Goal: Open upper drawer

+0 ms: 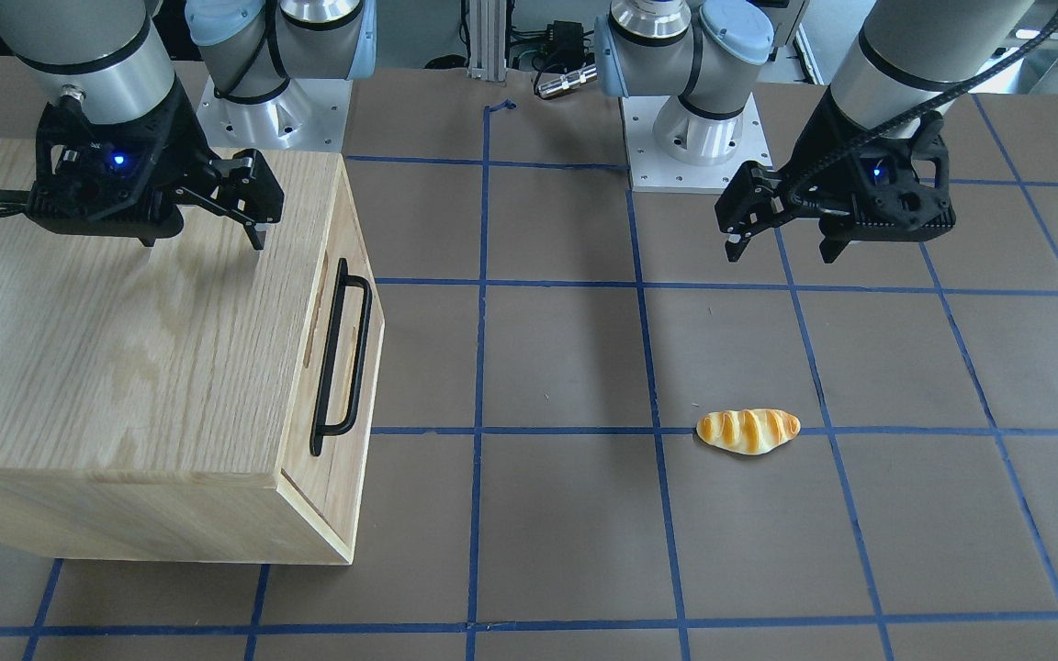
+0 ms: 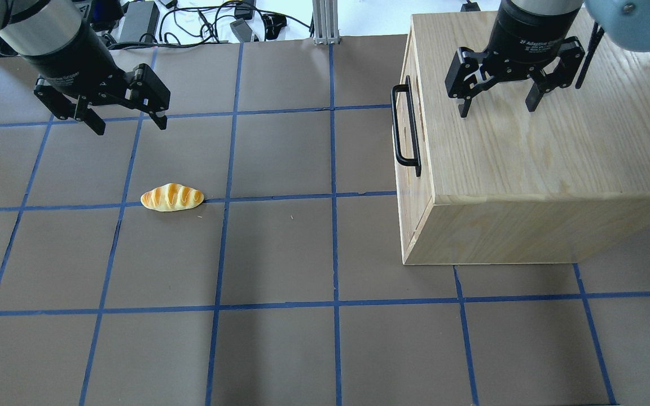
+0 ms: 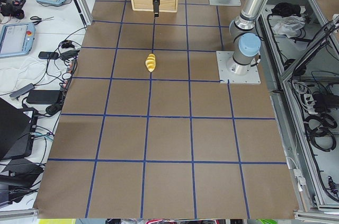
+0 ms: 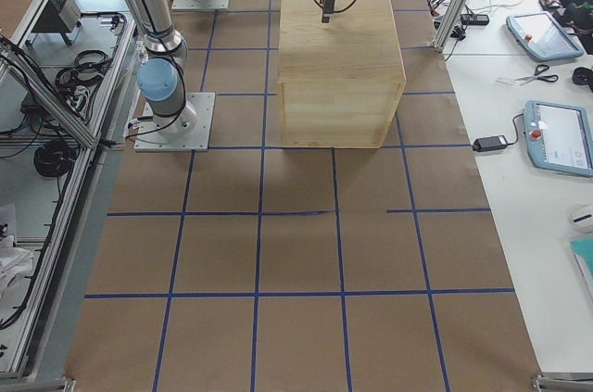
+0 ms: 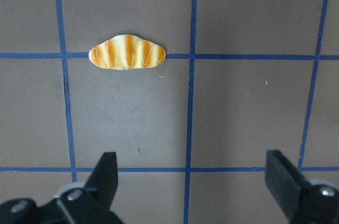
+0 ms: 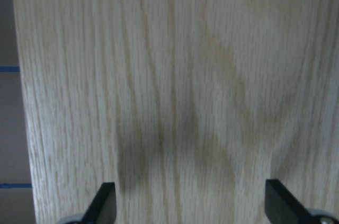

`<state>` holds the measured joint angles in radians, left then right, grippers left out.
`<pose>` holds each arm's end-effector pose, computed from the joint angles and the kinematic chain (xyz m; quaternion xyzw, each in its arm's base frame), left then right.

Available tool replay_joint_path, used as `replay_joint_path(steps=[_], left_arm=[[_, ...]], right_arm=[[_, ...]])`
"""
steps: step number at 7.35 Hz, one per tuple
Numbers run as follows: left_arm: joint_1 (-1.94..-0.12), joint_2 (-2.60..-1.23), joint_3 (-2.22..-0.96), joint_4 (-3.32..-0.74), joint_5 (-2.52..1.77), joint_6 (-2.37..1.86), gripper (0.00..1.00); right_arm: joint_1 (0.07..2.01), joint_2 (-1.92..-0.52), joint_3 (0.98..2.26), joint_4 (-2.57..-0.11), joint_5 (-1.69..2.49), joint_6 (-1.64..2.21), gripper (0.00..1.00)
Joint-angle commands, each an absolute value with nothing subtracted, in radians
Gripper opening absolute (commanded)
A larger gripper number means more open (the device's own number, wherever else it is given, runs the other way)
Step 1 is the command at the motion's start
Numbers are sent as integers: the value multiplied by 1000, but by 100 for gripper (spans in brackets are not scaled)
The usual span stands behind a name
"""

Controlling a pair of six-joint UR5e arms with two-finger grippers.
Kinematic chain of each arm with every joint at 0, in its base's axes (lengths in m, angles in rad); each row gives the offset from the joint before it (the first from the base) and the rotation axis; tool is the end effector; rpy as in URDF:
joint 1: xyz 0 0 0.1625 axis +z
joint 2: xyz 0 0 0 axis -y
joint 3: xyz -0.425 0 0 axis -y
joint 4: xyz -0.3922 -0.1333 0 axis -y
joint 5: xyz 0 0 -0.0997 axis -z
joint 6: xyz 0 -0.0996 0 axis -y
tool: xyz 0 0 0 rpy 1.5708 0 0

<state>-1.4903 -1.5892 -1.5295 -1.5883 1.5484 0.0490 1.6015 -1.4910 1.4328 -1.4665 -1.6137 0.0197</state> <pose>-0.0949 -0.5094 0.4974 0.0157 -0.9998 0.0034 0.0110 0.1449 -0.5162 0.5050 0.0060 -0.9995 -0.0225 0.0220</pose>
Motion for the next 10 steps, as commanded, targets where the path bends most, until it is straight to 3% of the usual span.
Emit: replay_joint_path(steps=[1, 10], left_arm=[[-1489, -1589, -1529, -1591, 1546, 48, 100], [-1470, -1562, -1525, -1628, 1551, 40, 100]], right_arm=[[1601, -1491, 1433, -1466, -1614, 18, 100], [1601, -1491, 1433, -1466, -1614, 18, 100]])
